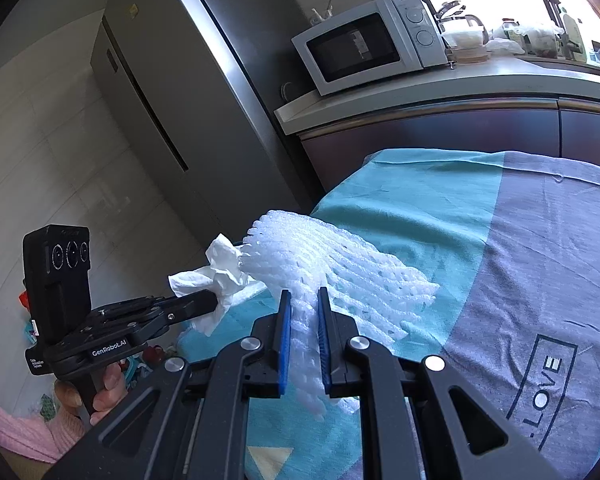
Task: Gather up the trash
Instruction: 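Lift the tissue and foam net and carry both toward the teal bin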
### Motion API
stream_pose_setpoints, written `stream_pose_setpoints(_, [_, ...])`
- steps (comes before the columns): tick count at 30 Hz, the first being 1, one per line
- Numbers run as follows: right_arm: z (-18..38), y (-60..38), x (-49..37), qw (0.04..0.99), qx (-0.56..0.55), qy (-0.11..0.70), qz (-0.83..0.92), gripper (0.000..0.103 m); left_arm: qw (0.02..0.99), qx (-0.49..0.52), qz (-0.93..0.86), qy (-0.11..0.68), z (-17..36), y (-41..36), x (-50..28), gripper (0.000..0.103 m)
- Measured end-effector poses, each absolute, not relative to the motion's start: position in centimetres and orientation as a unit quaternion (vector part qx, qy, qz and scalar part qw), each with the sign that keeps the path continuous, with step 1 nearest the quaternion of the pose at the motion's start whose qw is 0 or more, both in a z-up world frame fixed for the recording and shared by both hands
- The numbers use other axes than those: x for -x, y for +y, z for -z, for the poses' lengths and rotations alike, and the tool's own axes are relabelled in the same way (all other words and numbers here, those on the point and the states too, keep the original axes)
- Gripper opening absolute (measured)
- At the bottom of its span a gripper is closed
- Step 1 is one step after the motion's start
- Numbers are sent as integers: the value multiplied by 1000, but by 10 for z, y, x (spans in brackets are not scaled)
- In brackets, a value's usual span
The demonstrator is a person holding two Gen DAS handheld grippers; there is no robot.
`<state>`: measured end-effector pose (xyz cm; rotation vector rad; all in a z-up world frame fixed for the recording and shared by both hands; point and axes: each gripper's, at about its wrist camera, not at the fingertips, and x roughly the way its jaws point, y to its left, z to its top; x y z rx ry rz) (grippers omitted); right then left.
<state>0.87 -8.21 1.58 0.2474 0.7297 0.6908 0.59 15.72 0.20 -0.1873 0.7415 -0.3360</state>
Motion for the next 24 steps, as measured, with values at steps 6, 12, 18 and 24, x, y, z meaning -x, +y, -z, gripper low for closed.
stream_pose_setpoints(6, [-16,-76,-8,866,-118,350,-338,11,915,95,156,359,-3,165,-4,6])
stream_pose_setpoints(12, [-17,-69,-9,863,-113,351,-345,11,917,98,151,356,-6,170,0,6])
stream_pose_setpoints(18, [-17,-62,-11,859,-108,353,-355,11,919,101,144,353,-8,177,4,6])
stream_pose_setpoints(24, [-17,-56,-13,853,-106,355,-367,11,921,105,133,351,-9,186,7,6])
